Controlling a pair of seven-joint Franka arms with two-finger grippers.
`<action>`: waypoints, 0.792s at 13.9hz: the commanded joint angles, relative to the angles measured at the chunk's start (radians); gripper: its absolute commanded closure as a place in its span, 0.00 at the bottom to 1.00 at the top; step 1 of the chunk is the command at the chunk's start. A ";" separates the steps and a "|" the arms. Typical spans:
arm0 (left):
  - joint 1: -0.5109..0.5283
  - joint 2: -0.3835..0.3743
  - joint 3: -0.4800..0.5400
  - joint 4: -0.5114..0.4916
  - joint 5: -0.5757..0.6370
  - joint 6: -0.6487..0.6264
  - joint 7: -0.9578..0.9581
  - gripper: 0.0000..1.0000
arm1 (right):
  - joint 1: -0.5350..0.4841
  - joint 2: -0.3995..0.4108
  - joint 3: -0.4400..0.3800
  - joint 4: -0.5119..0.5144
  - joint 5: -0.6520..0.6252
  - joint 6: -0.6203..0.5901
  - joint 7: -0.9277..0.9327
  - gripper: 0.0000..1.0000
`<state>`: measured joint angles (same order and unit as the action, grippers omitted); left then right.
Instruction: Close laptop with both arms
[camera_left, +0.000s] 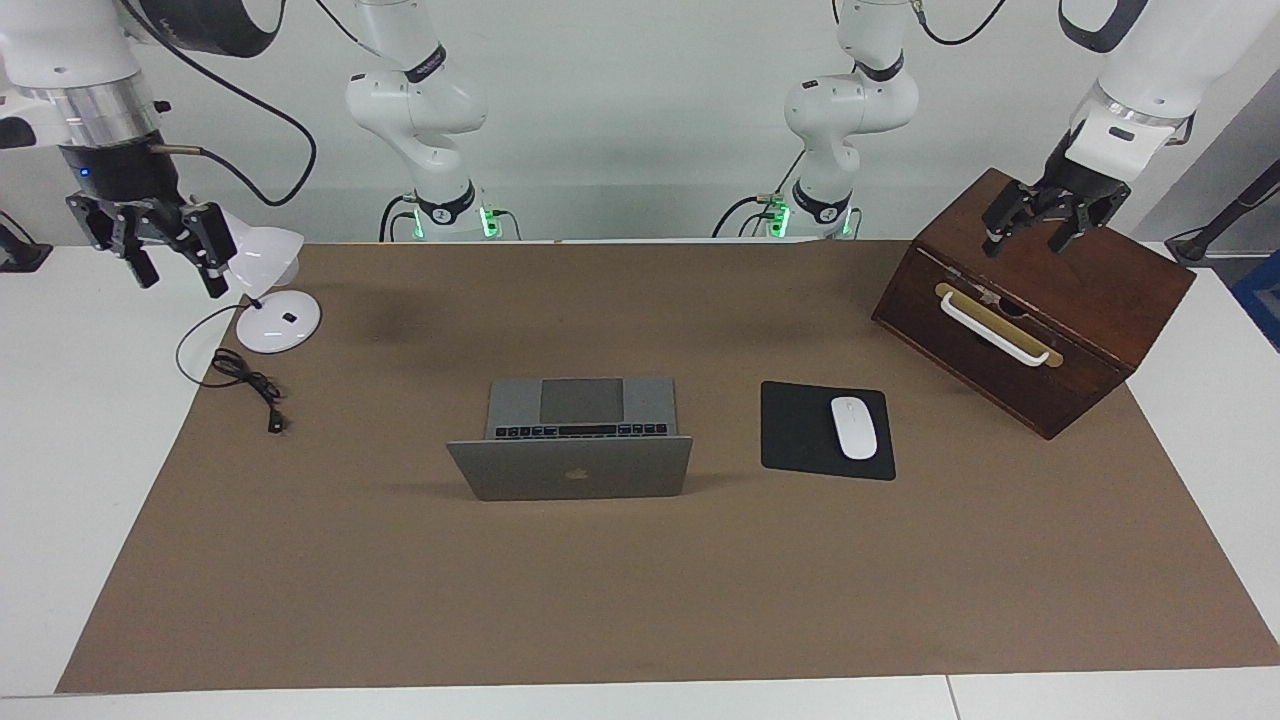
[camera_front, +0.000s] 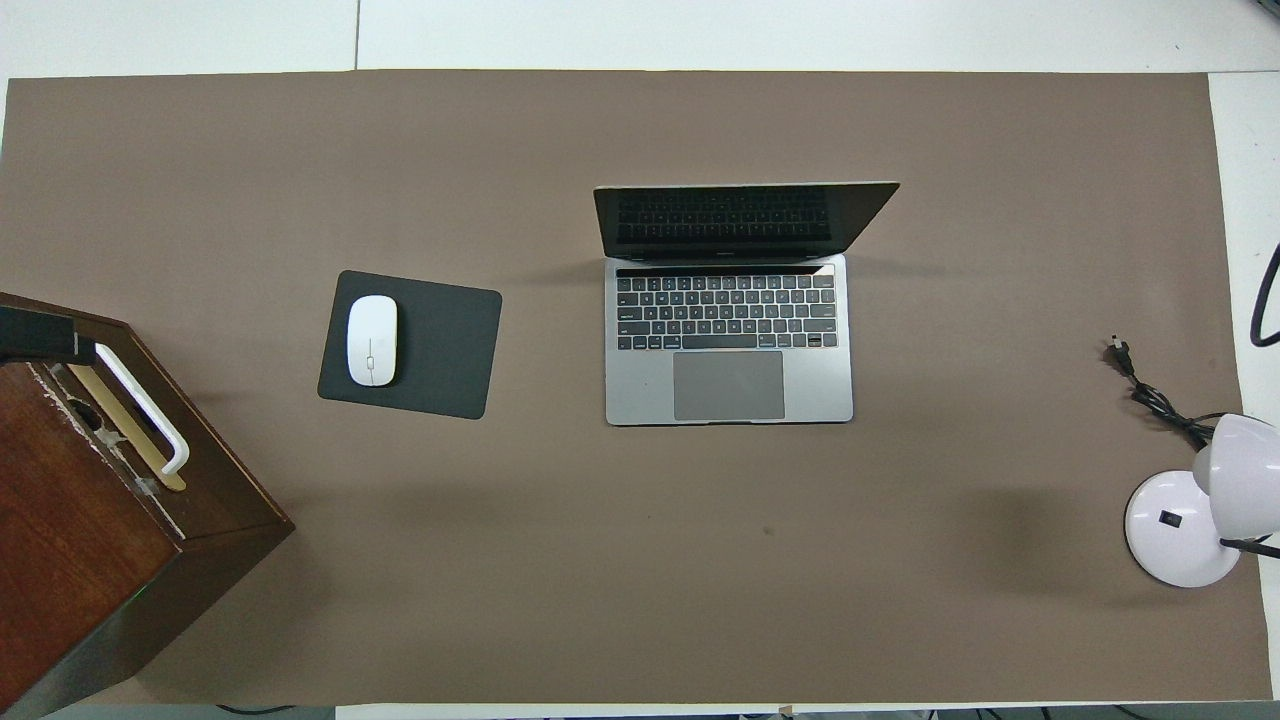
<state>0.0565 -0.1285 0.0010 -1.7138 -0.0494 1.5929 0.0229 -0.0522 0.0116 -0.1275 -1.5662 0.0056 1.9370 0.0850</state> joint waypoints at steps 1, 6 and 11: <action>-0.006 0.001 0.005 0.014 0.023 -0.013 0.006 0.00 | -0.041 0.105 0.006 0.092 0.060 0.092 0.010 0.97; -0.014 0.001 0.005 0.010 0.023 -0.013 0.006 0.00 | -0.067 0.183 0.008 0.101 0.100 0.259 0.015 1.00; -0.014 0.000 0.005 0.008 0.023 -0.010 0.011 0.00 | -0.066 0.283 0.017 0.153 0.099 0.352 0.010 1.00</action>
<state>0.0556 -0.1285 -0.0012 -1.7139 -0.0493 1.5929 0.0237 -0.1076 0.2285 -0.1247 -1.4843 0.0914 2.2732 0.0879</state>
